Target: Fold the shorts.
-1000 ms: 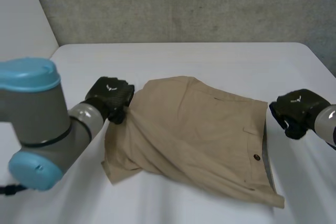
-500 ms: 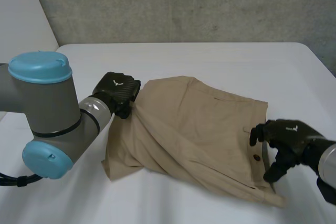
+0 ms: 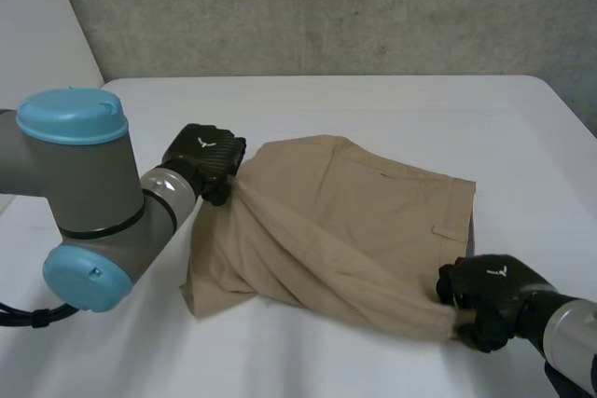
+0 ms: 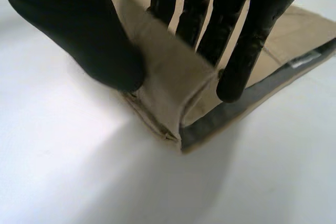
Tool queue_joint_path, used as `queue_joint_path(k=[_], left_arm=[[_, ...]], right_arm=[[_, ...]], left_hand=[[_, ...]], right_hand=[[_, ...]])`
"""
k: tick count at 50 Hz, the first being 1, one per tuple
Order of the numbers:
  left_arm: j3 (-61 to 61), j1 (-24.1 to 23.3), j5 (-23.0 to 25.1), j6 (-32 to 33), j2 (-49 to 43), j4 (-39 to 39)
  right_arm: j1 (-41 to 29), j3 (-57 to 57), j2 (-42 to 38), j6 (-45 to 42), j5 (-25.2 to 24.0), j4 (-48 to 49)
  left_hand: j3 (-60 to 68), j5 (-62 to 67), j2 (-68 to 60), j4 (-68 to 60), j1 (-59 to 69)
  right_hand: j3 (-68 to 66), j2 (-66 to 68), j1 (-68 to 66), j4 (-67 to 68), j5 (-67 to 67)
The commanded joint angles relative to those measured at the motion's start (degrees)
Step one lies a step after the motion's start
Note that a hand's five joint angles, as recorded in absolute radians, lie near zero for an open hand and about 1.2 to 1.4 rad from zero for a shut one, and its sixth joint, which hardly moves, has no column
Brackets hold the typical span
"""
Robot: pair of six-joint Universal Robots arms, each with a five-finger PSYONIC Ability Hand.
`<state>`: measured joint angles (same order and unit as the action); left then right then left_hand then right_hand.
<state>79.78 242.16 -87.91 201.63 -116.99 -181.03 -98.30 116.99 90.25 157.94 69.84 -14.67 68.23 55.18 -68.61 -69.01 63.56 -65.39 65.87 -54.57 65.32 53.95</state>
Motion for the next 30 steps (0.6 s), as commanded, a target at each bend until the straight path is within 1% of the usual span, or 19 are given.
queue_joint_path(k=[1,2,5,6,8,10,14,15,18,20,21,23,25,30], left_arm=[[2.6,0.4,-1.3,0.1,2.0,3.1],[4.5,0.4,-1.3,0.2,4.1,6.5],[6.4,0.4,-1.1,-0.1,8.1,10.7],[7.9,0.4,-1.0,-0.1,11.1,13.1],[8.6,0.4,-0.8,-0.1,12.7,14.3],[10.9,0.4,-0.3,0.0,19.8,17.0],[10.7,0.5,0.0,-0.1,27.0,16.9],[10.7,0.5,0.0,-0.1,27.0,16.9],[7.1,0.9,-0.1,-0.4,34.5,16.2],[6.2,0.9,-0.1,-0.5,35.5,16.3],[4.6,0.9,0.0,-1.7,38.0,16.8],[4.3,0.9,0.0,-2.2,38.9,16.9],[4.2,0.9,0.2,-3.6,42.5,18.5],[5.1,0.7,0.6,-4.0,44.9,21.1]], right_arm=[[0.5,-5.2,3.8,-2.2,0.4,3.9],[0.5,-5.2,3.8,-2.2,0.4,3.9],[0.7,-7.7,6.9,-2.4,0.2,1.4],[0.8,-8.1,7.7,-2.5,-0.4,0.8],[0.9,-8.9,10.0,-2.6,-0.7,-0.3],[0.8,-10.6,12.5,-2.8,-0.7,-0.8],[0.7,-15.5,14.6,-3.5,-0.4,-0.1],[0.7,-17.0,14.8,-3.3,-0.3,0.0],[0.8,-22.9,15.0,-2.9,-0.2,-0.1],[0.7,-26.9,14.8,-2.8,0.1,-0.5],[0.7,-27.8,14.5,-2.9,0.3,-0.8],[0.7,-28.8,14.3,-3.1,0.5,-1.2],[1.0,-31.6,14.1,-3.4,0.5,-4.3],[3.3,-33.8,14.0,-4.4,-0.1,-10.0]], left_hand=[[11.8,14.8,-11.4,-11.0,16.4],[11.8,14.8,-11.4,-11.0,16.4],[11.8,14.8,-11.4,-11.0,16.4],[11.8,14.8,-11.4,-11.0,16.4],[11.8,14.8,-11.4,-11.0,16.4],[11.8,14.8,-11.4,-11.0,16.4],[11.8,14.8,-11.4,-11.0,16.4],[11.8,14.8,-11.4,-11.0,16.4],[11.8,14.8,-11.4,-11.0,16.4],[11.8,14.8,-11.4,-11.0,16.4],[11.8,14.8,-11.4,-11.0,16.4],[11.8,14.8,-11.4,-11.0,16.4],[11.8,14.8,-11.4,-11.0,16.4],[11.8,14.8,-11.4,-11.0,16.4]], right_hand=[[-14.6,14.1,-25.4,14.7,16.0],[-14.6,14.1,-25.4,14.7,16.0],[-14.6,14.1,-25.4,14.7,16.0],[-14.6,14.1,-25.4,14.7,16.0],[-14.6,14.1,-25.4,14.7,16.0],[-14.6,14.1,-25.4,14.7,16.0],[-14.6,14.1,-25.4,14.7,16.0],[-14.6,14.1,-25.4,14.7,16.0],[-14.6,14.1,-25.4,14.7,16.0],[-14.6,14.1,-25.4,14.7,16.0],[-14.6,14.1,-25.4,14.7,16.0],[-14.6,14.1,-25.4,14.7,16.0],[-14.6,14.1,-25.4,14.7,16.0],[-14.6,14.1,-25.4,14.7,16.0]])
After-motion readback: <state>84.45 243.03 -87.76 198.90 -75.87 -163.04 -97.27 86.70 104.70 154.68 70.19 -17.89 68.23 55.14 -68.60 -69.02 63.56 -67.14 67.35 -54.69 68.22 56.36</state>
